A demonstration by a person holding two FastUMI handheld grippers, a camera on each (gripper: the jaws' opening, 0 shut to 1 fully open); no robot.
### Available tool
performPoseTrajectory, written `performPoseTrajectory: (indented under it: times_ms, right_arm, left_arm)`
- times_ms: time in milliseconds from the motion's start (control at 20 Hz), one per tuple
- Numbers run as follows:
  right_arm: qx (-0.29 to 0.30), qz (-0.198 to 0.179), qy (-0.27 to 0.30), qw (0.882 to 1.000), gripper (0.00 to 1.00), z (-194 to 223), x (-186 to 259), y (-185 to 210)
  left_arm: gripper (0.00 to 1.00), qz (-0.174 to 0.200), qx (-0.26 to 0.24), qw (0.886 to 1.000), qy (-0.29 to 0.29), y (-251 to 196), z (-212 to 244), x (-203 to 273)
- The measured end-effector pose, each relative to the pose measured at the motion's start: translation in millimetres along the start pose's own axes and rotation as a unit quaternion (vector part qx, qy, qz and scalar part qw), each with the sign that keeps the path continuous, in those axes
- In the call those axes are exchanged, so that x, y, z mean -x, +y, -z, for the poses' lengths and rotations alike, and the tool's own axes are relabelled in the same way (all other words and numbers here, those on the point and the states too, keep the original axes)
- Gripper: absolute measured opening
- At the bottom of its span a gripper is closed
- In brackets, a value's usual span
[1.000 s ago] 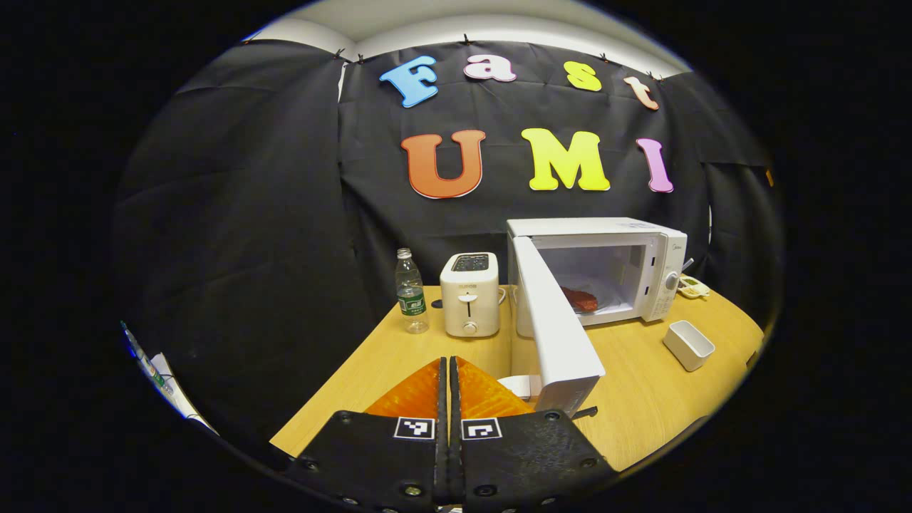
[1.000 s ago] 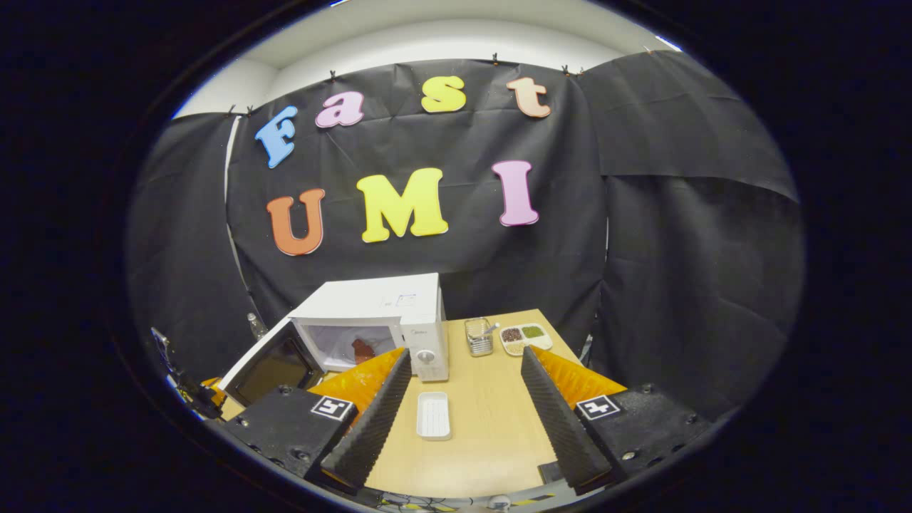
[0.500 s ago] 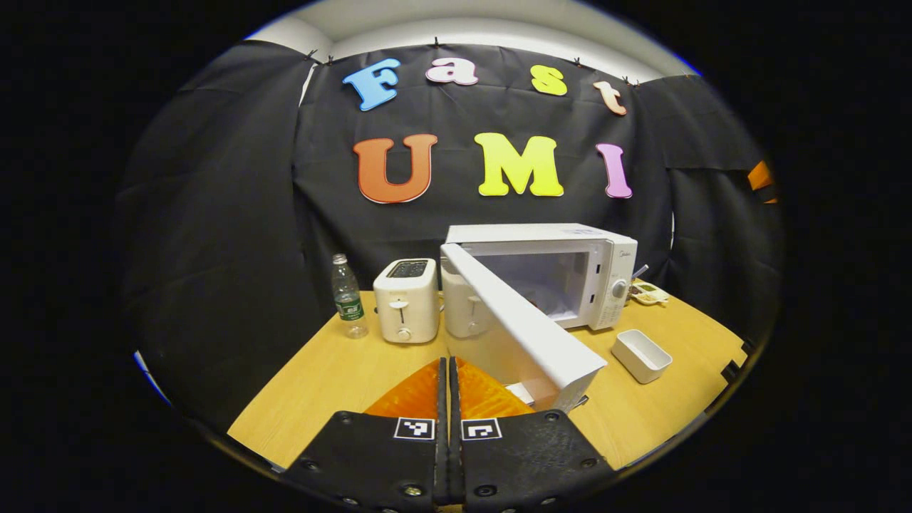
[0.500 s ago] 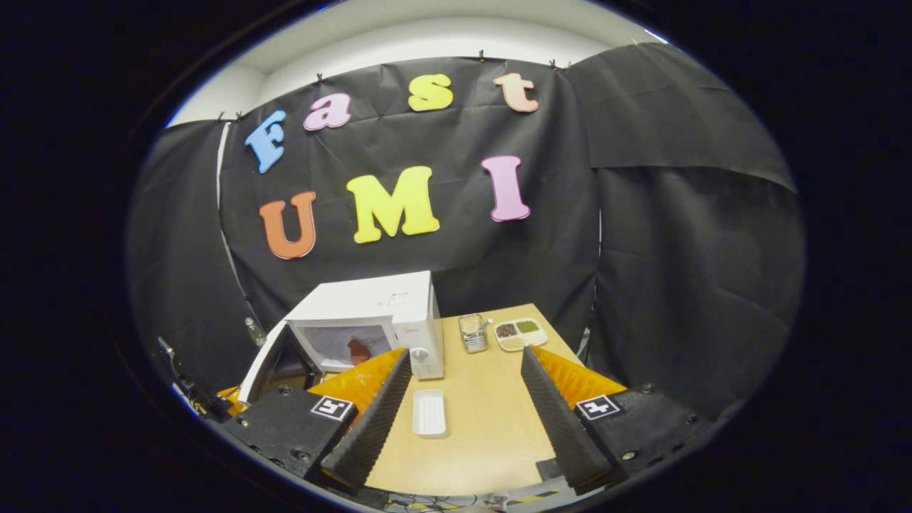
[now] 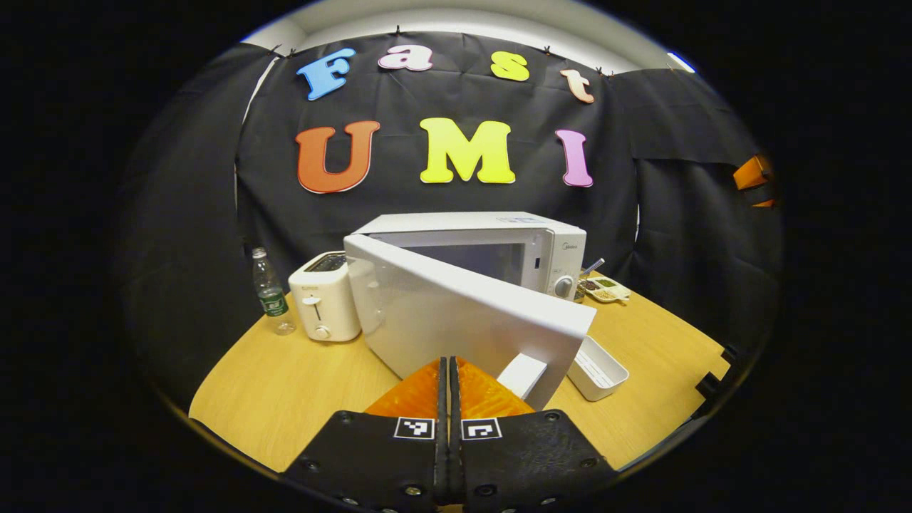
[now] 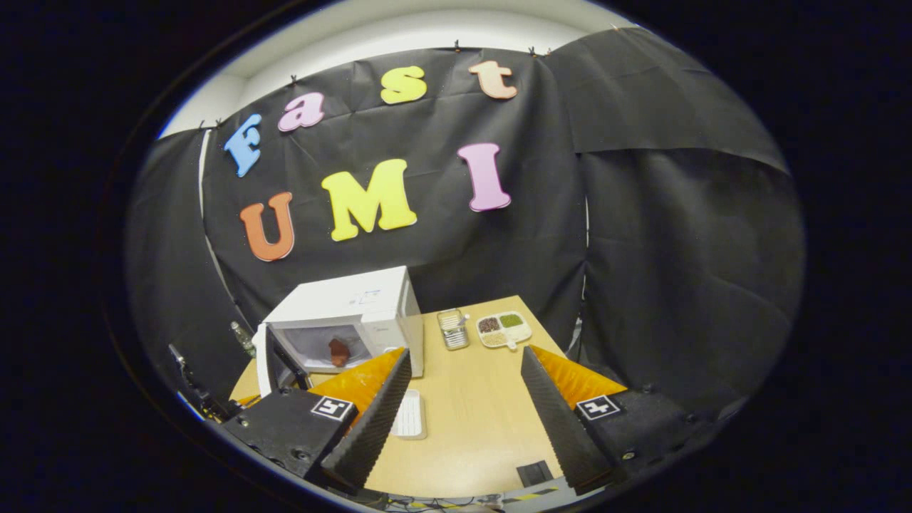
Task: Open the microwave oven with the left hand, put the food in, and close the microwave oven.
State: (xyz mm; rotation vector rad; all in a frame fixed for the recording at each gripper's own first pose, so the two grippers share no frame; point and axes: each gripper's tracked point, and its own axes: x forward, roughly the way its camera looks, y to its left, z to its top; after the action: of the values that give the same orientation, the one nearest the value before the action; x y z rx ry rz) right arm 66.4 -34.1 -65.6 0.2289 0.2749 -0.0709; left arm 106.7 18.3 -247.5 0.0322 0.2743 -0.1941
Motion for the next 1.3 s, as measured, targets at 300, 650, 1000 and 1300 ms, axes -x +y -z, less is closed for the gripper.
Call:
performPoseTrajectory:
  times_ms: [300,650,1000,1300]
  right_arm:
    - [0.008,-0.001,0.004,1.0,0.99,-12.1,-32.7,-21.7]
    - [0.028,-0.006,-0.001,1.0,0.99,-37.1,-66.6,-32.9]
    - [0.041,-0.008,0.009,0.999,0.99,-43.7,-94.5,-40.2]
    - [0.045,-0.008,0.017,0.999,0.99,-48.3,-113.1,-47.4]
  left_arm:
    - [0.0,0.026,-0.006,1.0,0.004,-50.5,-15.0,-49.6]
    - [0.0,0.033,-0.005,0.999,0.001,-77.8,-32.2,-104.4]
    - [0.0,0.032,-0.008,0.999,0.004,-90.3,-43.7,-156.9]
    - [0.0,0.029,-0.002,1.0,0.007,-95.5,-51.4,-196.8]
